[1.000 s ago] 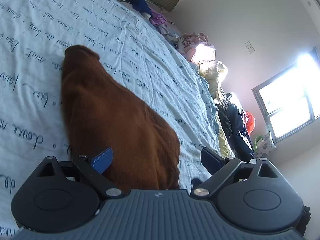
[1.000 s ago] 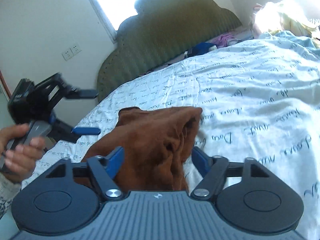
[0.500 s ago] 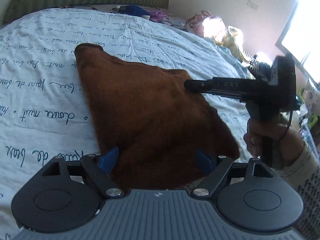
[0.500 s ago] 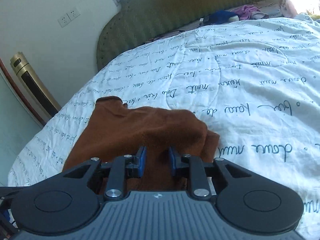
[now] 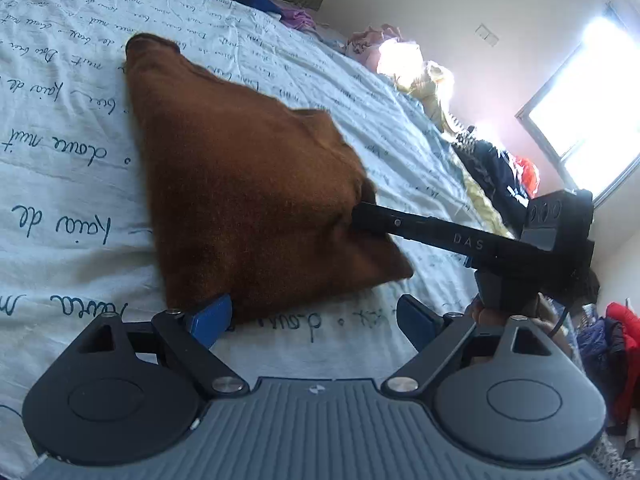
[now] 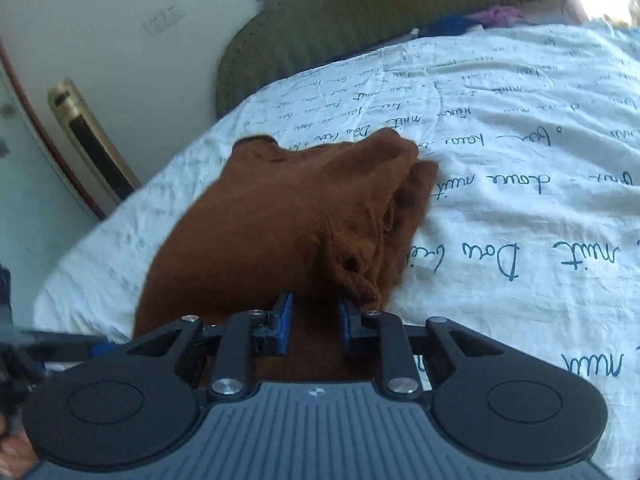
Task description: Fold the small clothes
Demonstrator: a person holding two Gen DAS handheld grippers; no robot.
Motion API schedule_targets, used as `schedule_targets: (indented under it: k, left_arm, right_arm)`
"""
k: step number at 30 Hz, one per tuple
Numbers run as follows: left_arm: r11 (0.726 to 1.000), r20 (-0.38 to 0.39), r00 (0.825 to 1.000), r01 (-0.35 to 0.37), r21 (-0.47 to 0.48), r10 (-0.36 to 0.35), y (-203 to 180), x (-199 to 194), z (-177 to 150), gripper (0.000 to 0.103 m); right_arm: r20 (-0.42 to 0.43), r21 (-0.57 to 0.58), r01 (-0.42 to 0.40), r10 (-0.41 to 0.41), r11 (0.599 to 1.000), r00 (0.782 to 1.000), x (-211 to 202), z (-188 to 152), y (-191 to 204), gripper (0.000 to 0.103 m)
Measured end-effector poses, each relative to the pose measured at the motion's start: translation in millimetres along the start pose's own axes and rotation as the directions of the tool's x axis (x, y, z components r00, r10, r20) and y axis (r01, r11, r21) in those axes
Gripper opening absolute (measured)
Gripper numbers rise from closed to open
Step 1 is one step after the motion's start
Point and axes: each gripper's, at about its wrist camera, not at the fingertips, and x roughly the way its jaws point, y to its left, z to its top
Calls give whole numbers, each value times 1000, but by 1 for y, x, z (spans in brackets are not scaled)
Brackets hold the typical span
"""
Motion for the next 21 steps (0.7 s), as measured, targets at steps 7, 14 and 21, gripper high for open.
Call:
schedule_targets:
  k: [7,14,21]
  left_arm:
    - [988,141,989,61,-143,-41,26,13,77,102]
    - [992,116,990,-68,-103,80,45,70,91,97]
    - [981,167,983,-43,-187,75,33,24,68,103]
  right_arm:
    - [23,-59,30,-29,998,999,33,46,-3,25]
    - [-19,-26,90,-91,996,996,88,60,-36,25]
    - [-29,-115,146,-150,983,988,94,67,-38,27]
